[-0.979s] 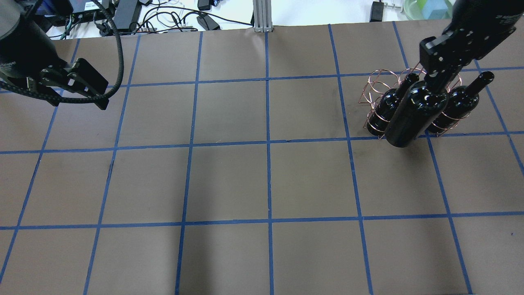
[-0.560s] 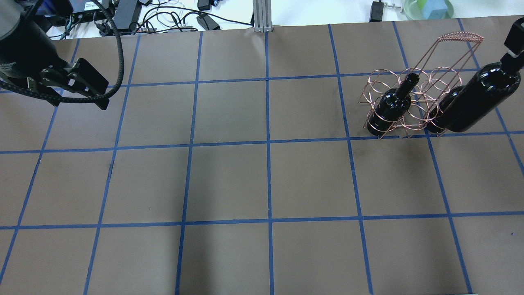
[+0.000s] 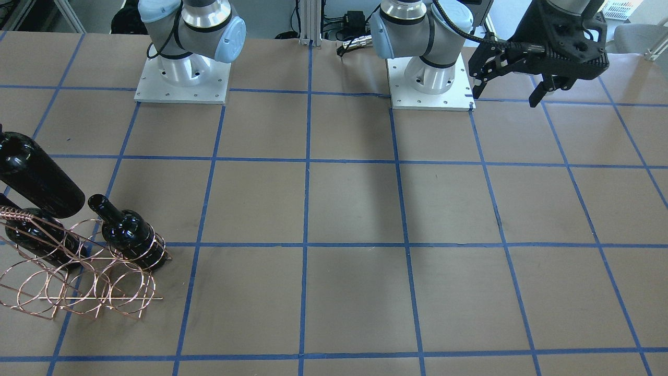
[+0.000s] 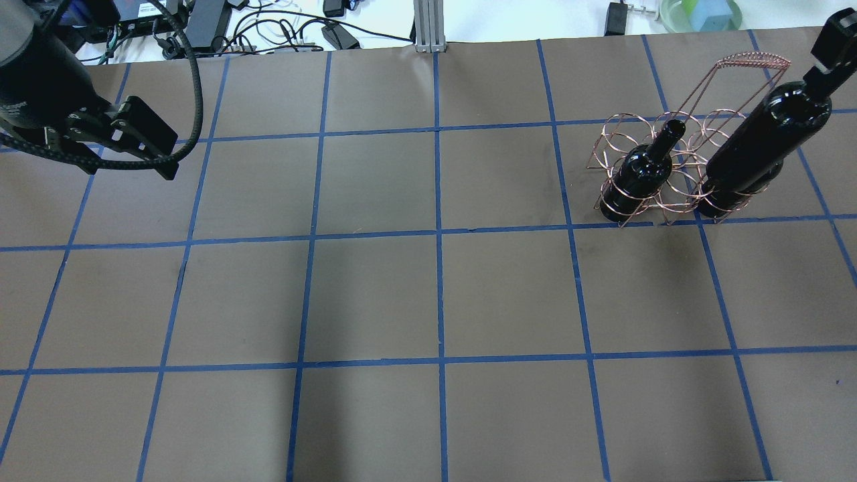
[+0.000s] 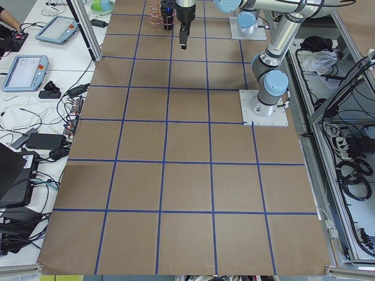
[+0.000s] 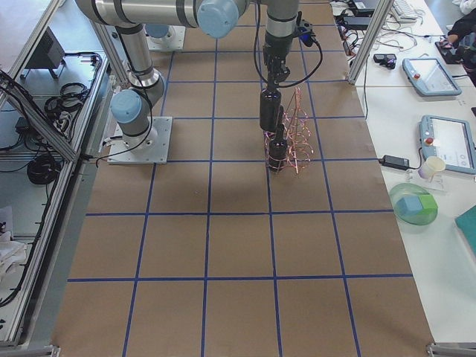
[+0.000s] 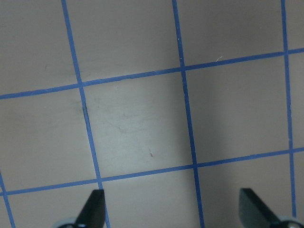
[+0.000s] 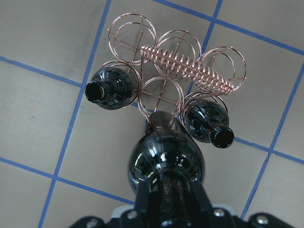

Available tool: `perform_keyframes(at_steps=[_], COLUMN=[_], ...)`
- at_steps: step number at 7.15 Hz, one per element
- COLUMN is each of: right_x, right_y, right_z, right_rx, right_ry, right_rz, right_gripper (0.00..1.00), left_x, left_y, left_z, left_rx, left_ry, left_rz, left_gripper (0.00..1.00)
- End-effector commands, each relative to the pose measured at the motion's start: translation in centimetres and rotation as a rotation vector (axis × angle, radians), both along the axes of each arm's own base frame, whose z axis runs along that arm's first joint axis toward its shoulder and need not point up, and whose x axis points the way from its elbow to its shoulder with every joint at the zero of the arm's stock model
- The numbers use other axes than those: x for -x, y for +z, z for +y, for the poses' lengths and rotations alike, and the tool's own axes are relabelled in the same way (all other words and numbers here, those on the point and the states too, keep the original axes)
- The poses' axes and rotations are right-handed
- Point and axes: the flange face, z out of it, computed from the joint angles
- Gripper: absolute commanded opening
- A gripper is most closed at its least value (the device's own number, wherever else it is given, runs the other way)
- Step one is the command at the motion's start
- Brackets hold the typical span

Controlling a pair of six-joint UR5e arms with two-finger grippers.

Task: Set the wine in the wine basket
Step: 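Lower the bottle with the right gripper into the empty rack slot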

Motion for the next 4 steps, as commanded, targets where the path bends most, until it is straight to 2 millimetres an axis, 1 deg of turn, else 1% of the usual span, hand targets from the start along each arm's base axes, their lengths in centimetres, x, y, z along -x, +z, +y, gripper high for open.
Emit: perform_keyframes(at_steps=[1, 2, 3, 4], right_x=[0.3, 0.3, -0.7, -2.1], right_y=[-1.4, -1.9, -2.2, -2.5], right_z=[-1.0, -1.3, -1.8, -2.4], right_rx=[-0.015, -0.024, -0.025, -0.017], right_ry=[0.006, 0.009, 0.015, 0.024], right_rz=[0.005, 0.002, 0.001, 0.005], right_gripper=[0.0, 0.0, 0.0, 0.0], left_x=[0.0, 0.0, 0.0, 0.0], left_y=[-0.1, -0.1, -0.1, -0.1], left_z=[0.1, 0.1, 0.1, 0.1], left_rx=[-0.002, -0.002, -0.002, -0.002], left_ry=[0.0, 0.0, 0.0, 0.0], left_rz=[0.0, 0.0, 0.0, 0.0], left_gripper=[1.0, 1.0, 1.0, 1.0])
